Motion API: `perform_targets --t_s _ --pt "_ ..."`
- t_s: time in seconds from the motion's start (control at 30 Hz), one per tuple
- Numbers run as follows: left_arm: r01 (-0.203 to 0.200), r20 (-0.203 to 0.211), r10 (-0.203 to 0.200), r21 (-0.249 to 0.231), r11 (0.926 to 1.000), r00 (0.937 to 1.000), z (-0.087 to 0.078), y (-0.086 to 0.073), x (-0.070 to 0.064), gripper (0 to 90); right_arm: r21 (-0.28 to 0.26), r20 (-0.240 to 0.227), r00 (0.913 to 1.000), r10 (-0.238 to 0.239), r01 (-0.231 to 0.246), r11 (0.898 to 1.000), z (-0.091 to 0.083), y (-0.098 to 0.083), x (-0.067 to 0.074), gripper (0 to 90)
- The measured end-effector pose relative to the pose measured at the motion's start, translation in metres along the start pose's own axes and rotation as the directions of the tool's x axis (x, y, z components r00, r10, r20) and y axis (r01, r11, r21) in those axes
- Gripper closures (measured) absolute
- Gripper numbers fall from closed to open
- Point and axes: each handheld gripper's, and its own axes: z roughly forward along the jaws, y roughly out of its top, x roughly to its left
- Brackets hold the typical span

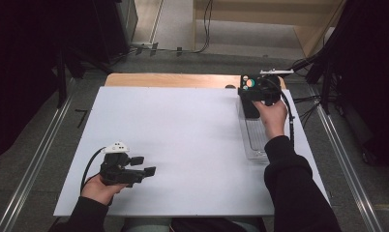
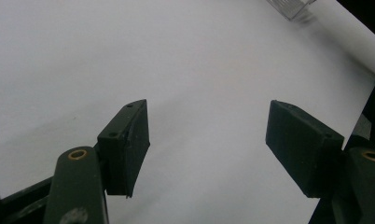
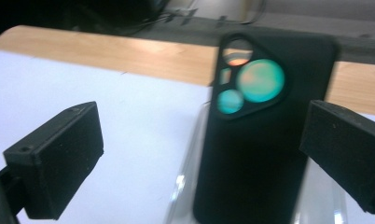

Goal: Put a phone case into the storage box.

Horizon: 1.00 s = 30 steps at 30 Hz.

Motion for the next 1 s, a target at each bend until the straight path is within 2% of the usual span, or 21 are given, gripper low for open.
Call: perform_targets --t_s 0.2,0.27,0.33,0.43,0.5,0.57,0.63,0.77,1.0 --pt "-0.002 0.009 0.002 0.009 1.0 1.0 0.001 0.002 0.001 30.3 0.013 -0.116 0.9932 -0.007 0.008 1.0 -0.009 -0.006 0.011 0.0" --pt "0.002 0.012 -0.002 0.01 0.9999 0.9999 0.001 0.003 0.002 30.3 0.022 -0.142 0.9898 -0.014 0.018 1.0 -0.01 -0.01 0.015 0.0" --pt "0.002 0.018 -0.003 0.012 0.9999 0.9998 0.002 0.004 0.003 30.3 0.033 -0.153 0.9878 -0.029 0.034 0.999 -0.013 -0.014 0.02 4.9" --pt "0.0 0.025 0.0 0.018 0.9998 0.9997 0.003 0.005 0.003 30.3 0.032 -0.178 0.9825 -0.054 0.06 0.998 -0.017 -0.019 0.028 4.9" --pt "-0.004 0.029 0.004 0.019 0.9998 0.9996 0.004 0.007 0.003 30.3 0.036 -0.203 0.9768 -0.069 0.077 0.996 -0.019 -0.022 0.032 5.7" --pt "-0.009 0.035 0.008 0.019 0.9998 0.9994 0.004 0.008 0.004 30.2 0.038 -0.226 0.9695 -0.094 0.105 0.994 -0.022 -0.024 0.038 17.1" --pt "-0.01 0.04 0.009 0.023 0.9997 0.9991 0.005 0.009 0.004 30.2 0.042 -0.242 0.9633 -0.116 0.13 0.991 -0.024 -0.026 0.042 17.2" --pt "-0.014 0.051 0.013 0.033 0.9993 0.9986 0.007 0.011 0.007 30.2 0.048 -0.283 0.951 -0.125 0.144 0.988 -0.028 -0.032 0.05 18.8" --pt "-0.02 0.073 0.018 0.029 0.9994 0.9972 0.008 0.014 0.008 30.2 0.055 -0.358 0.9225 -0.144 0.175 0.983 -0.044 -0.046 0.064 23.2"
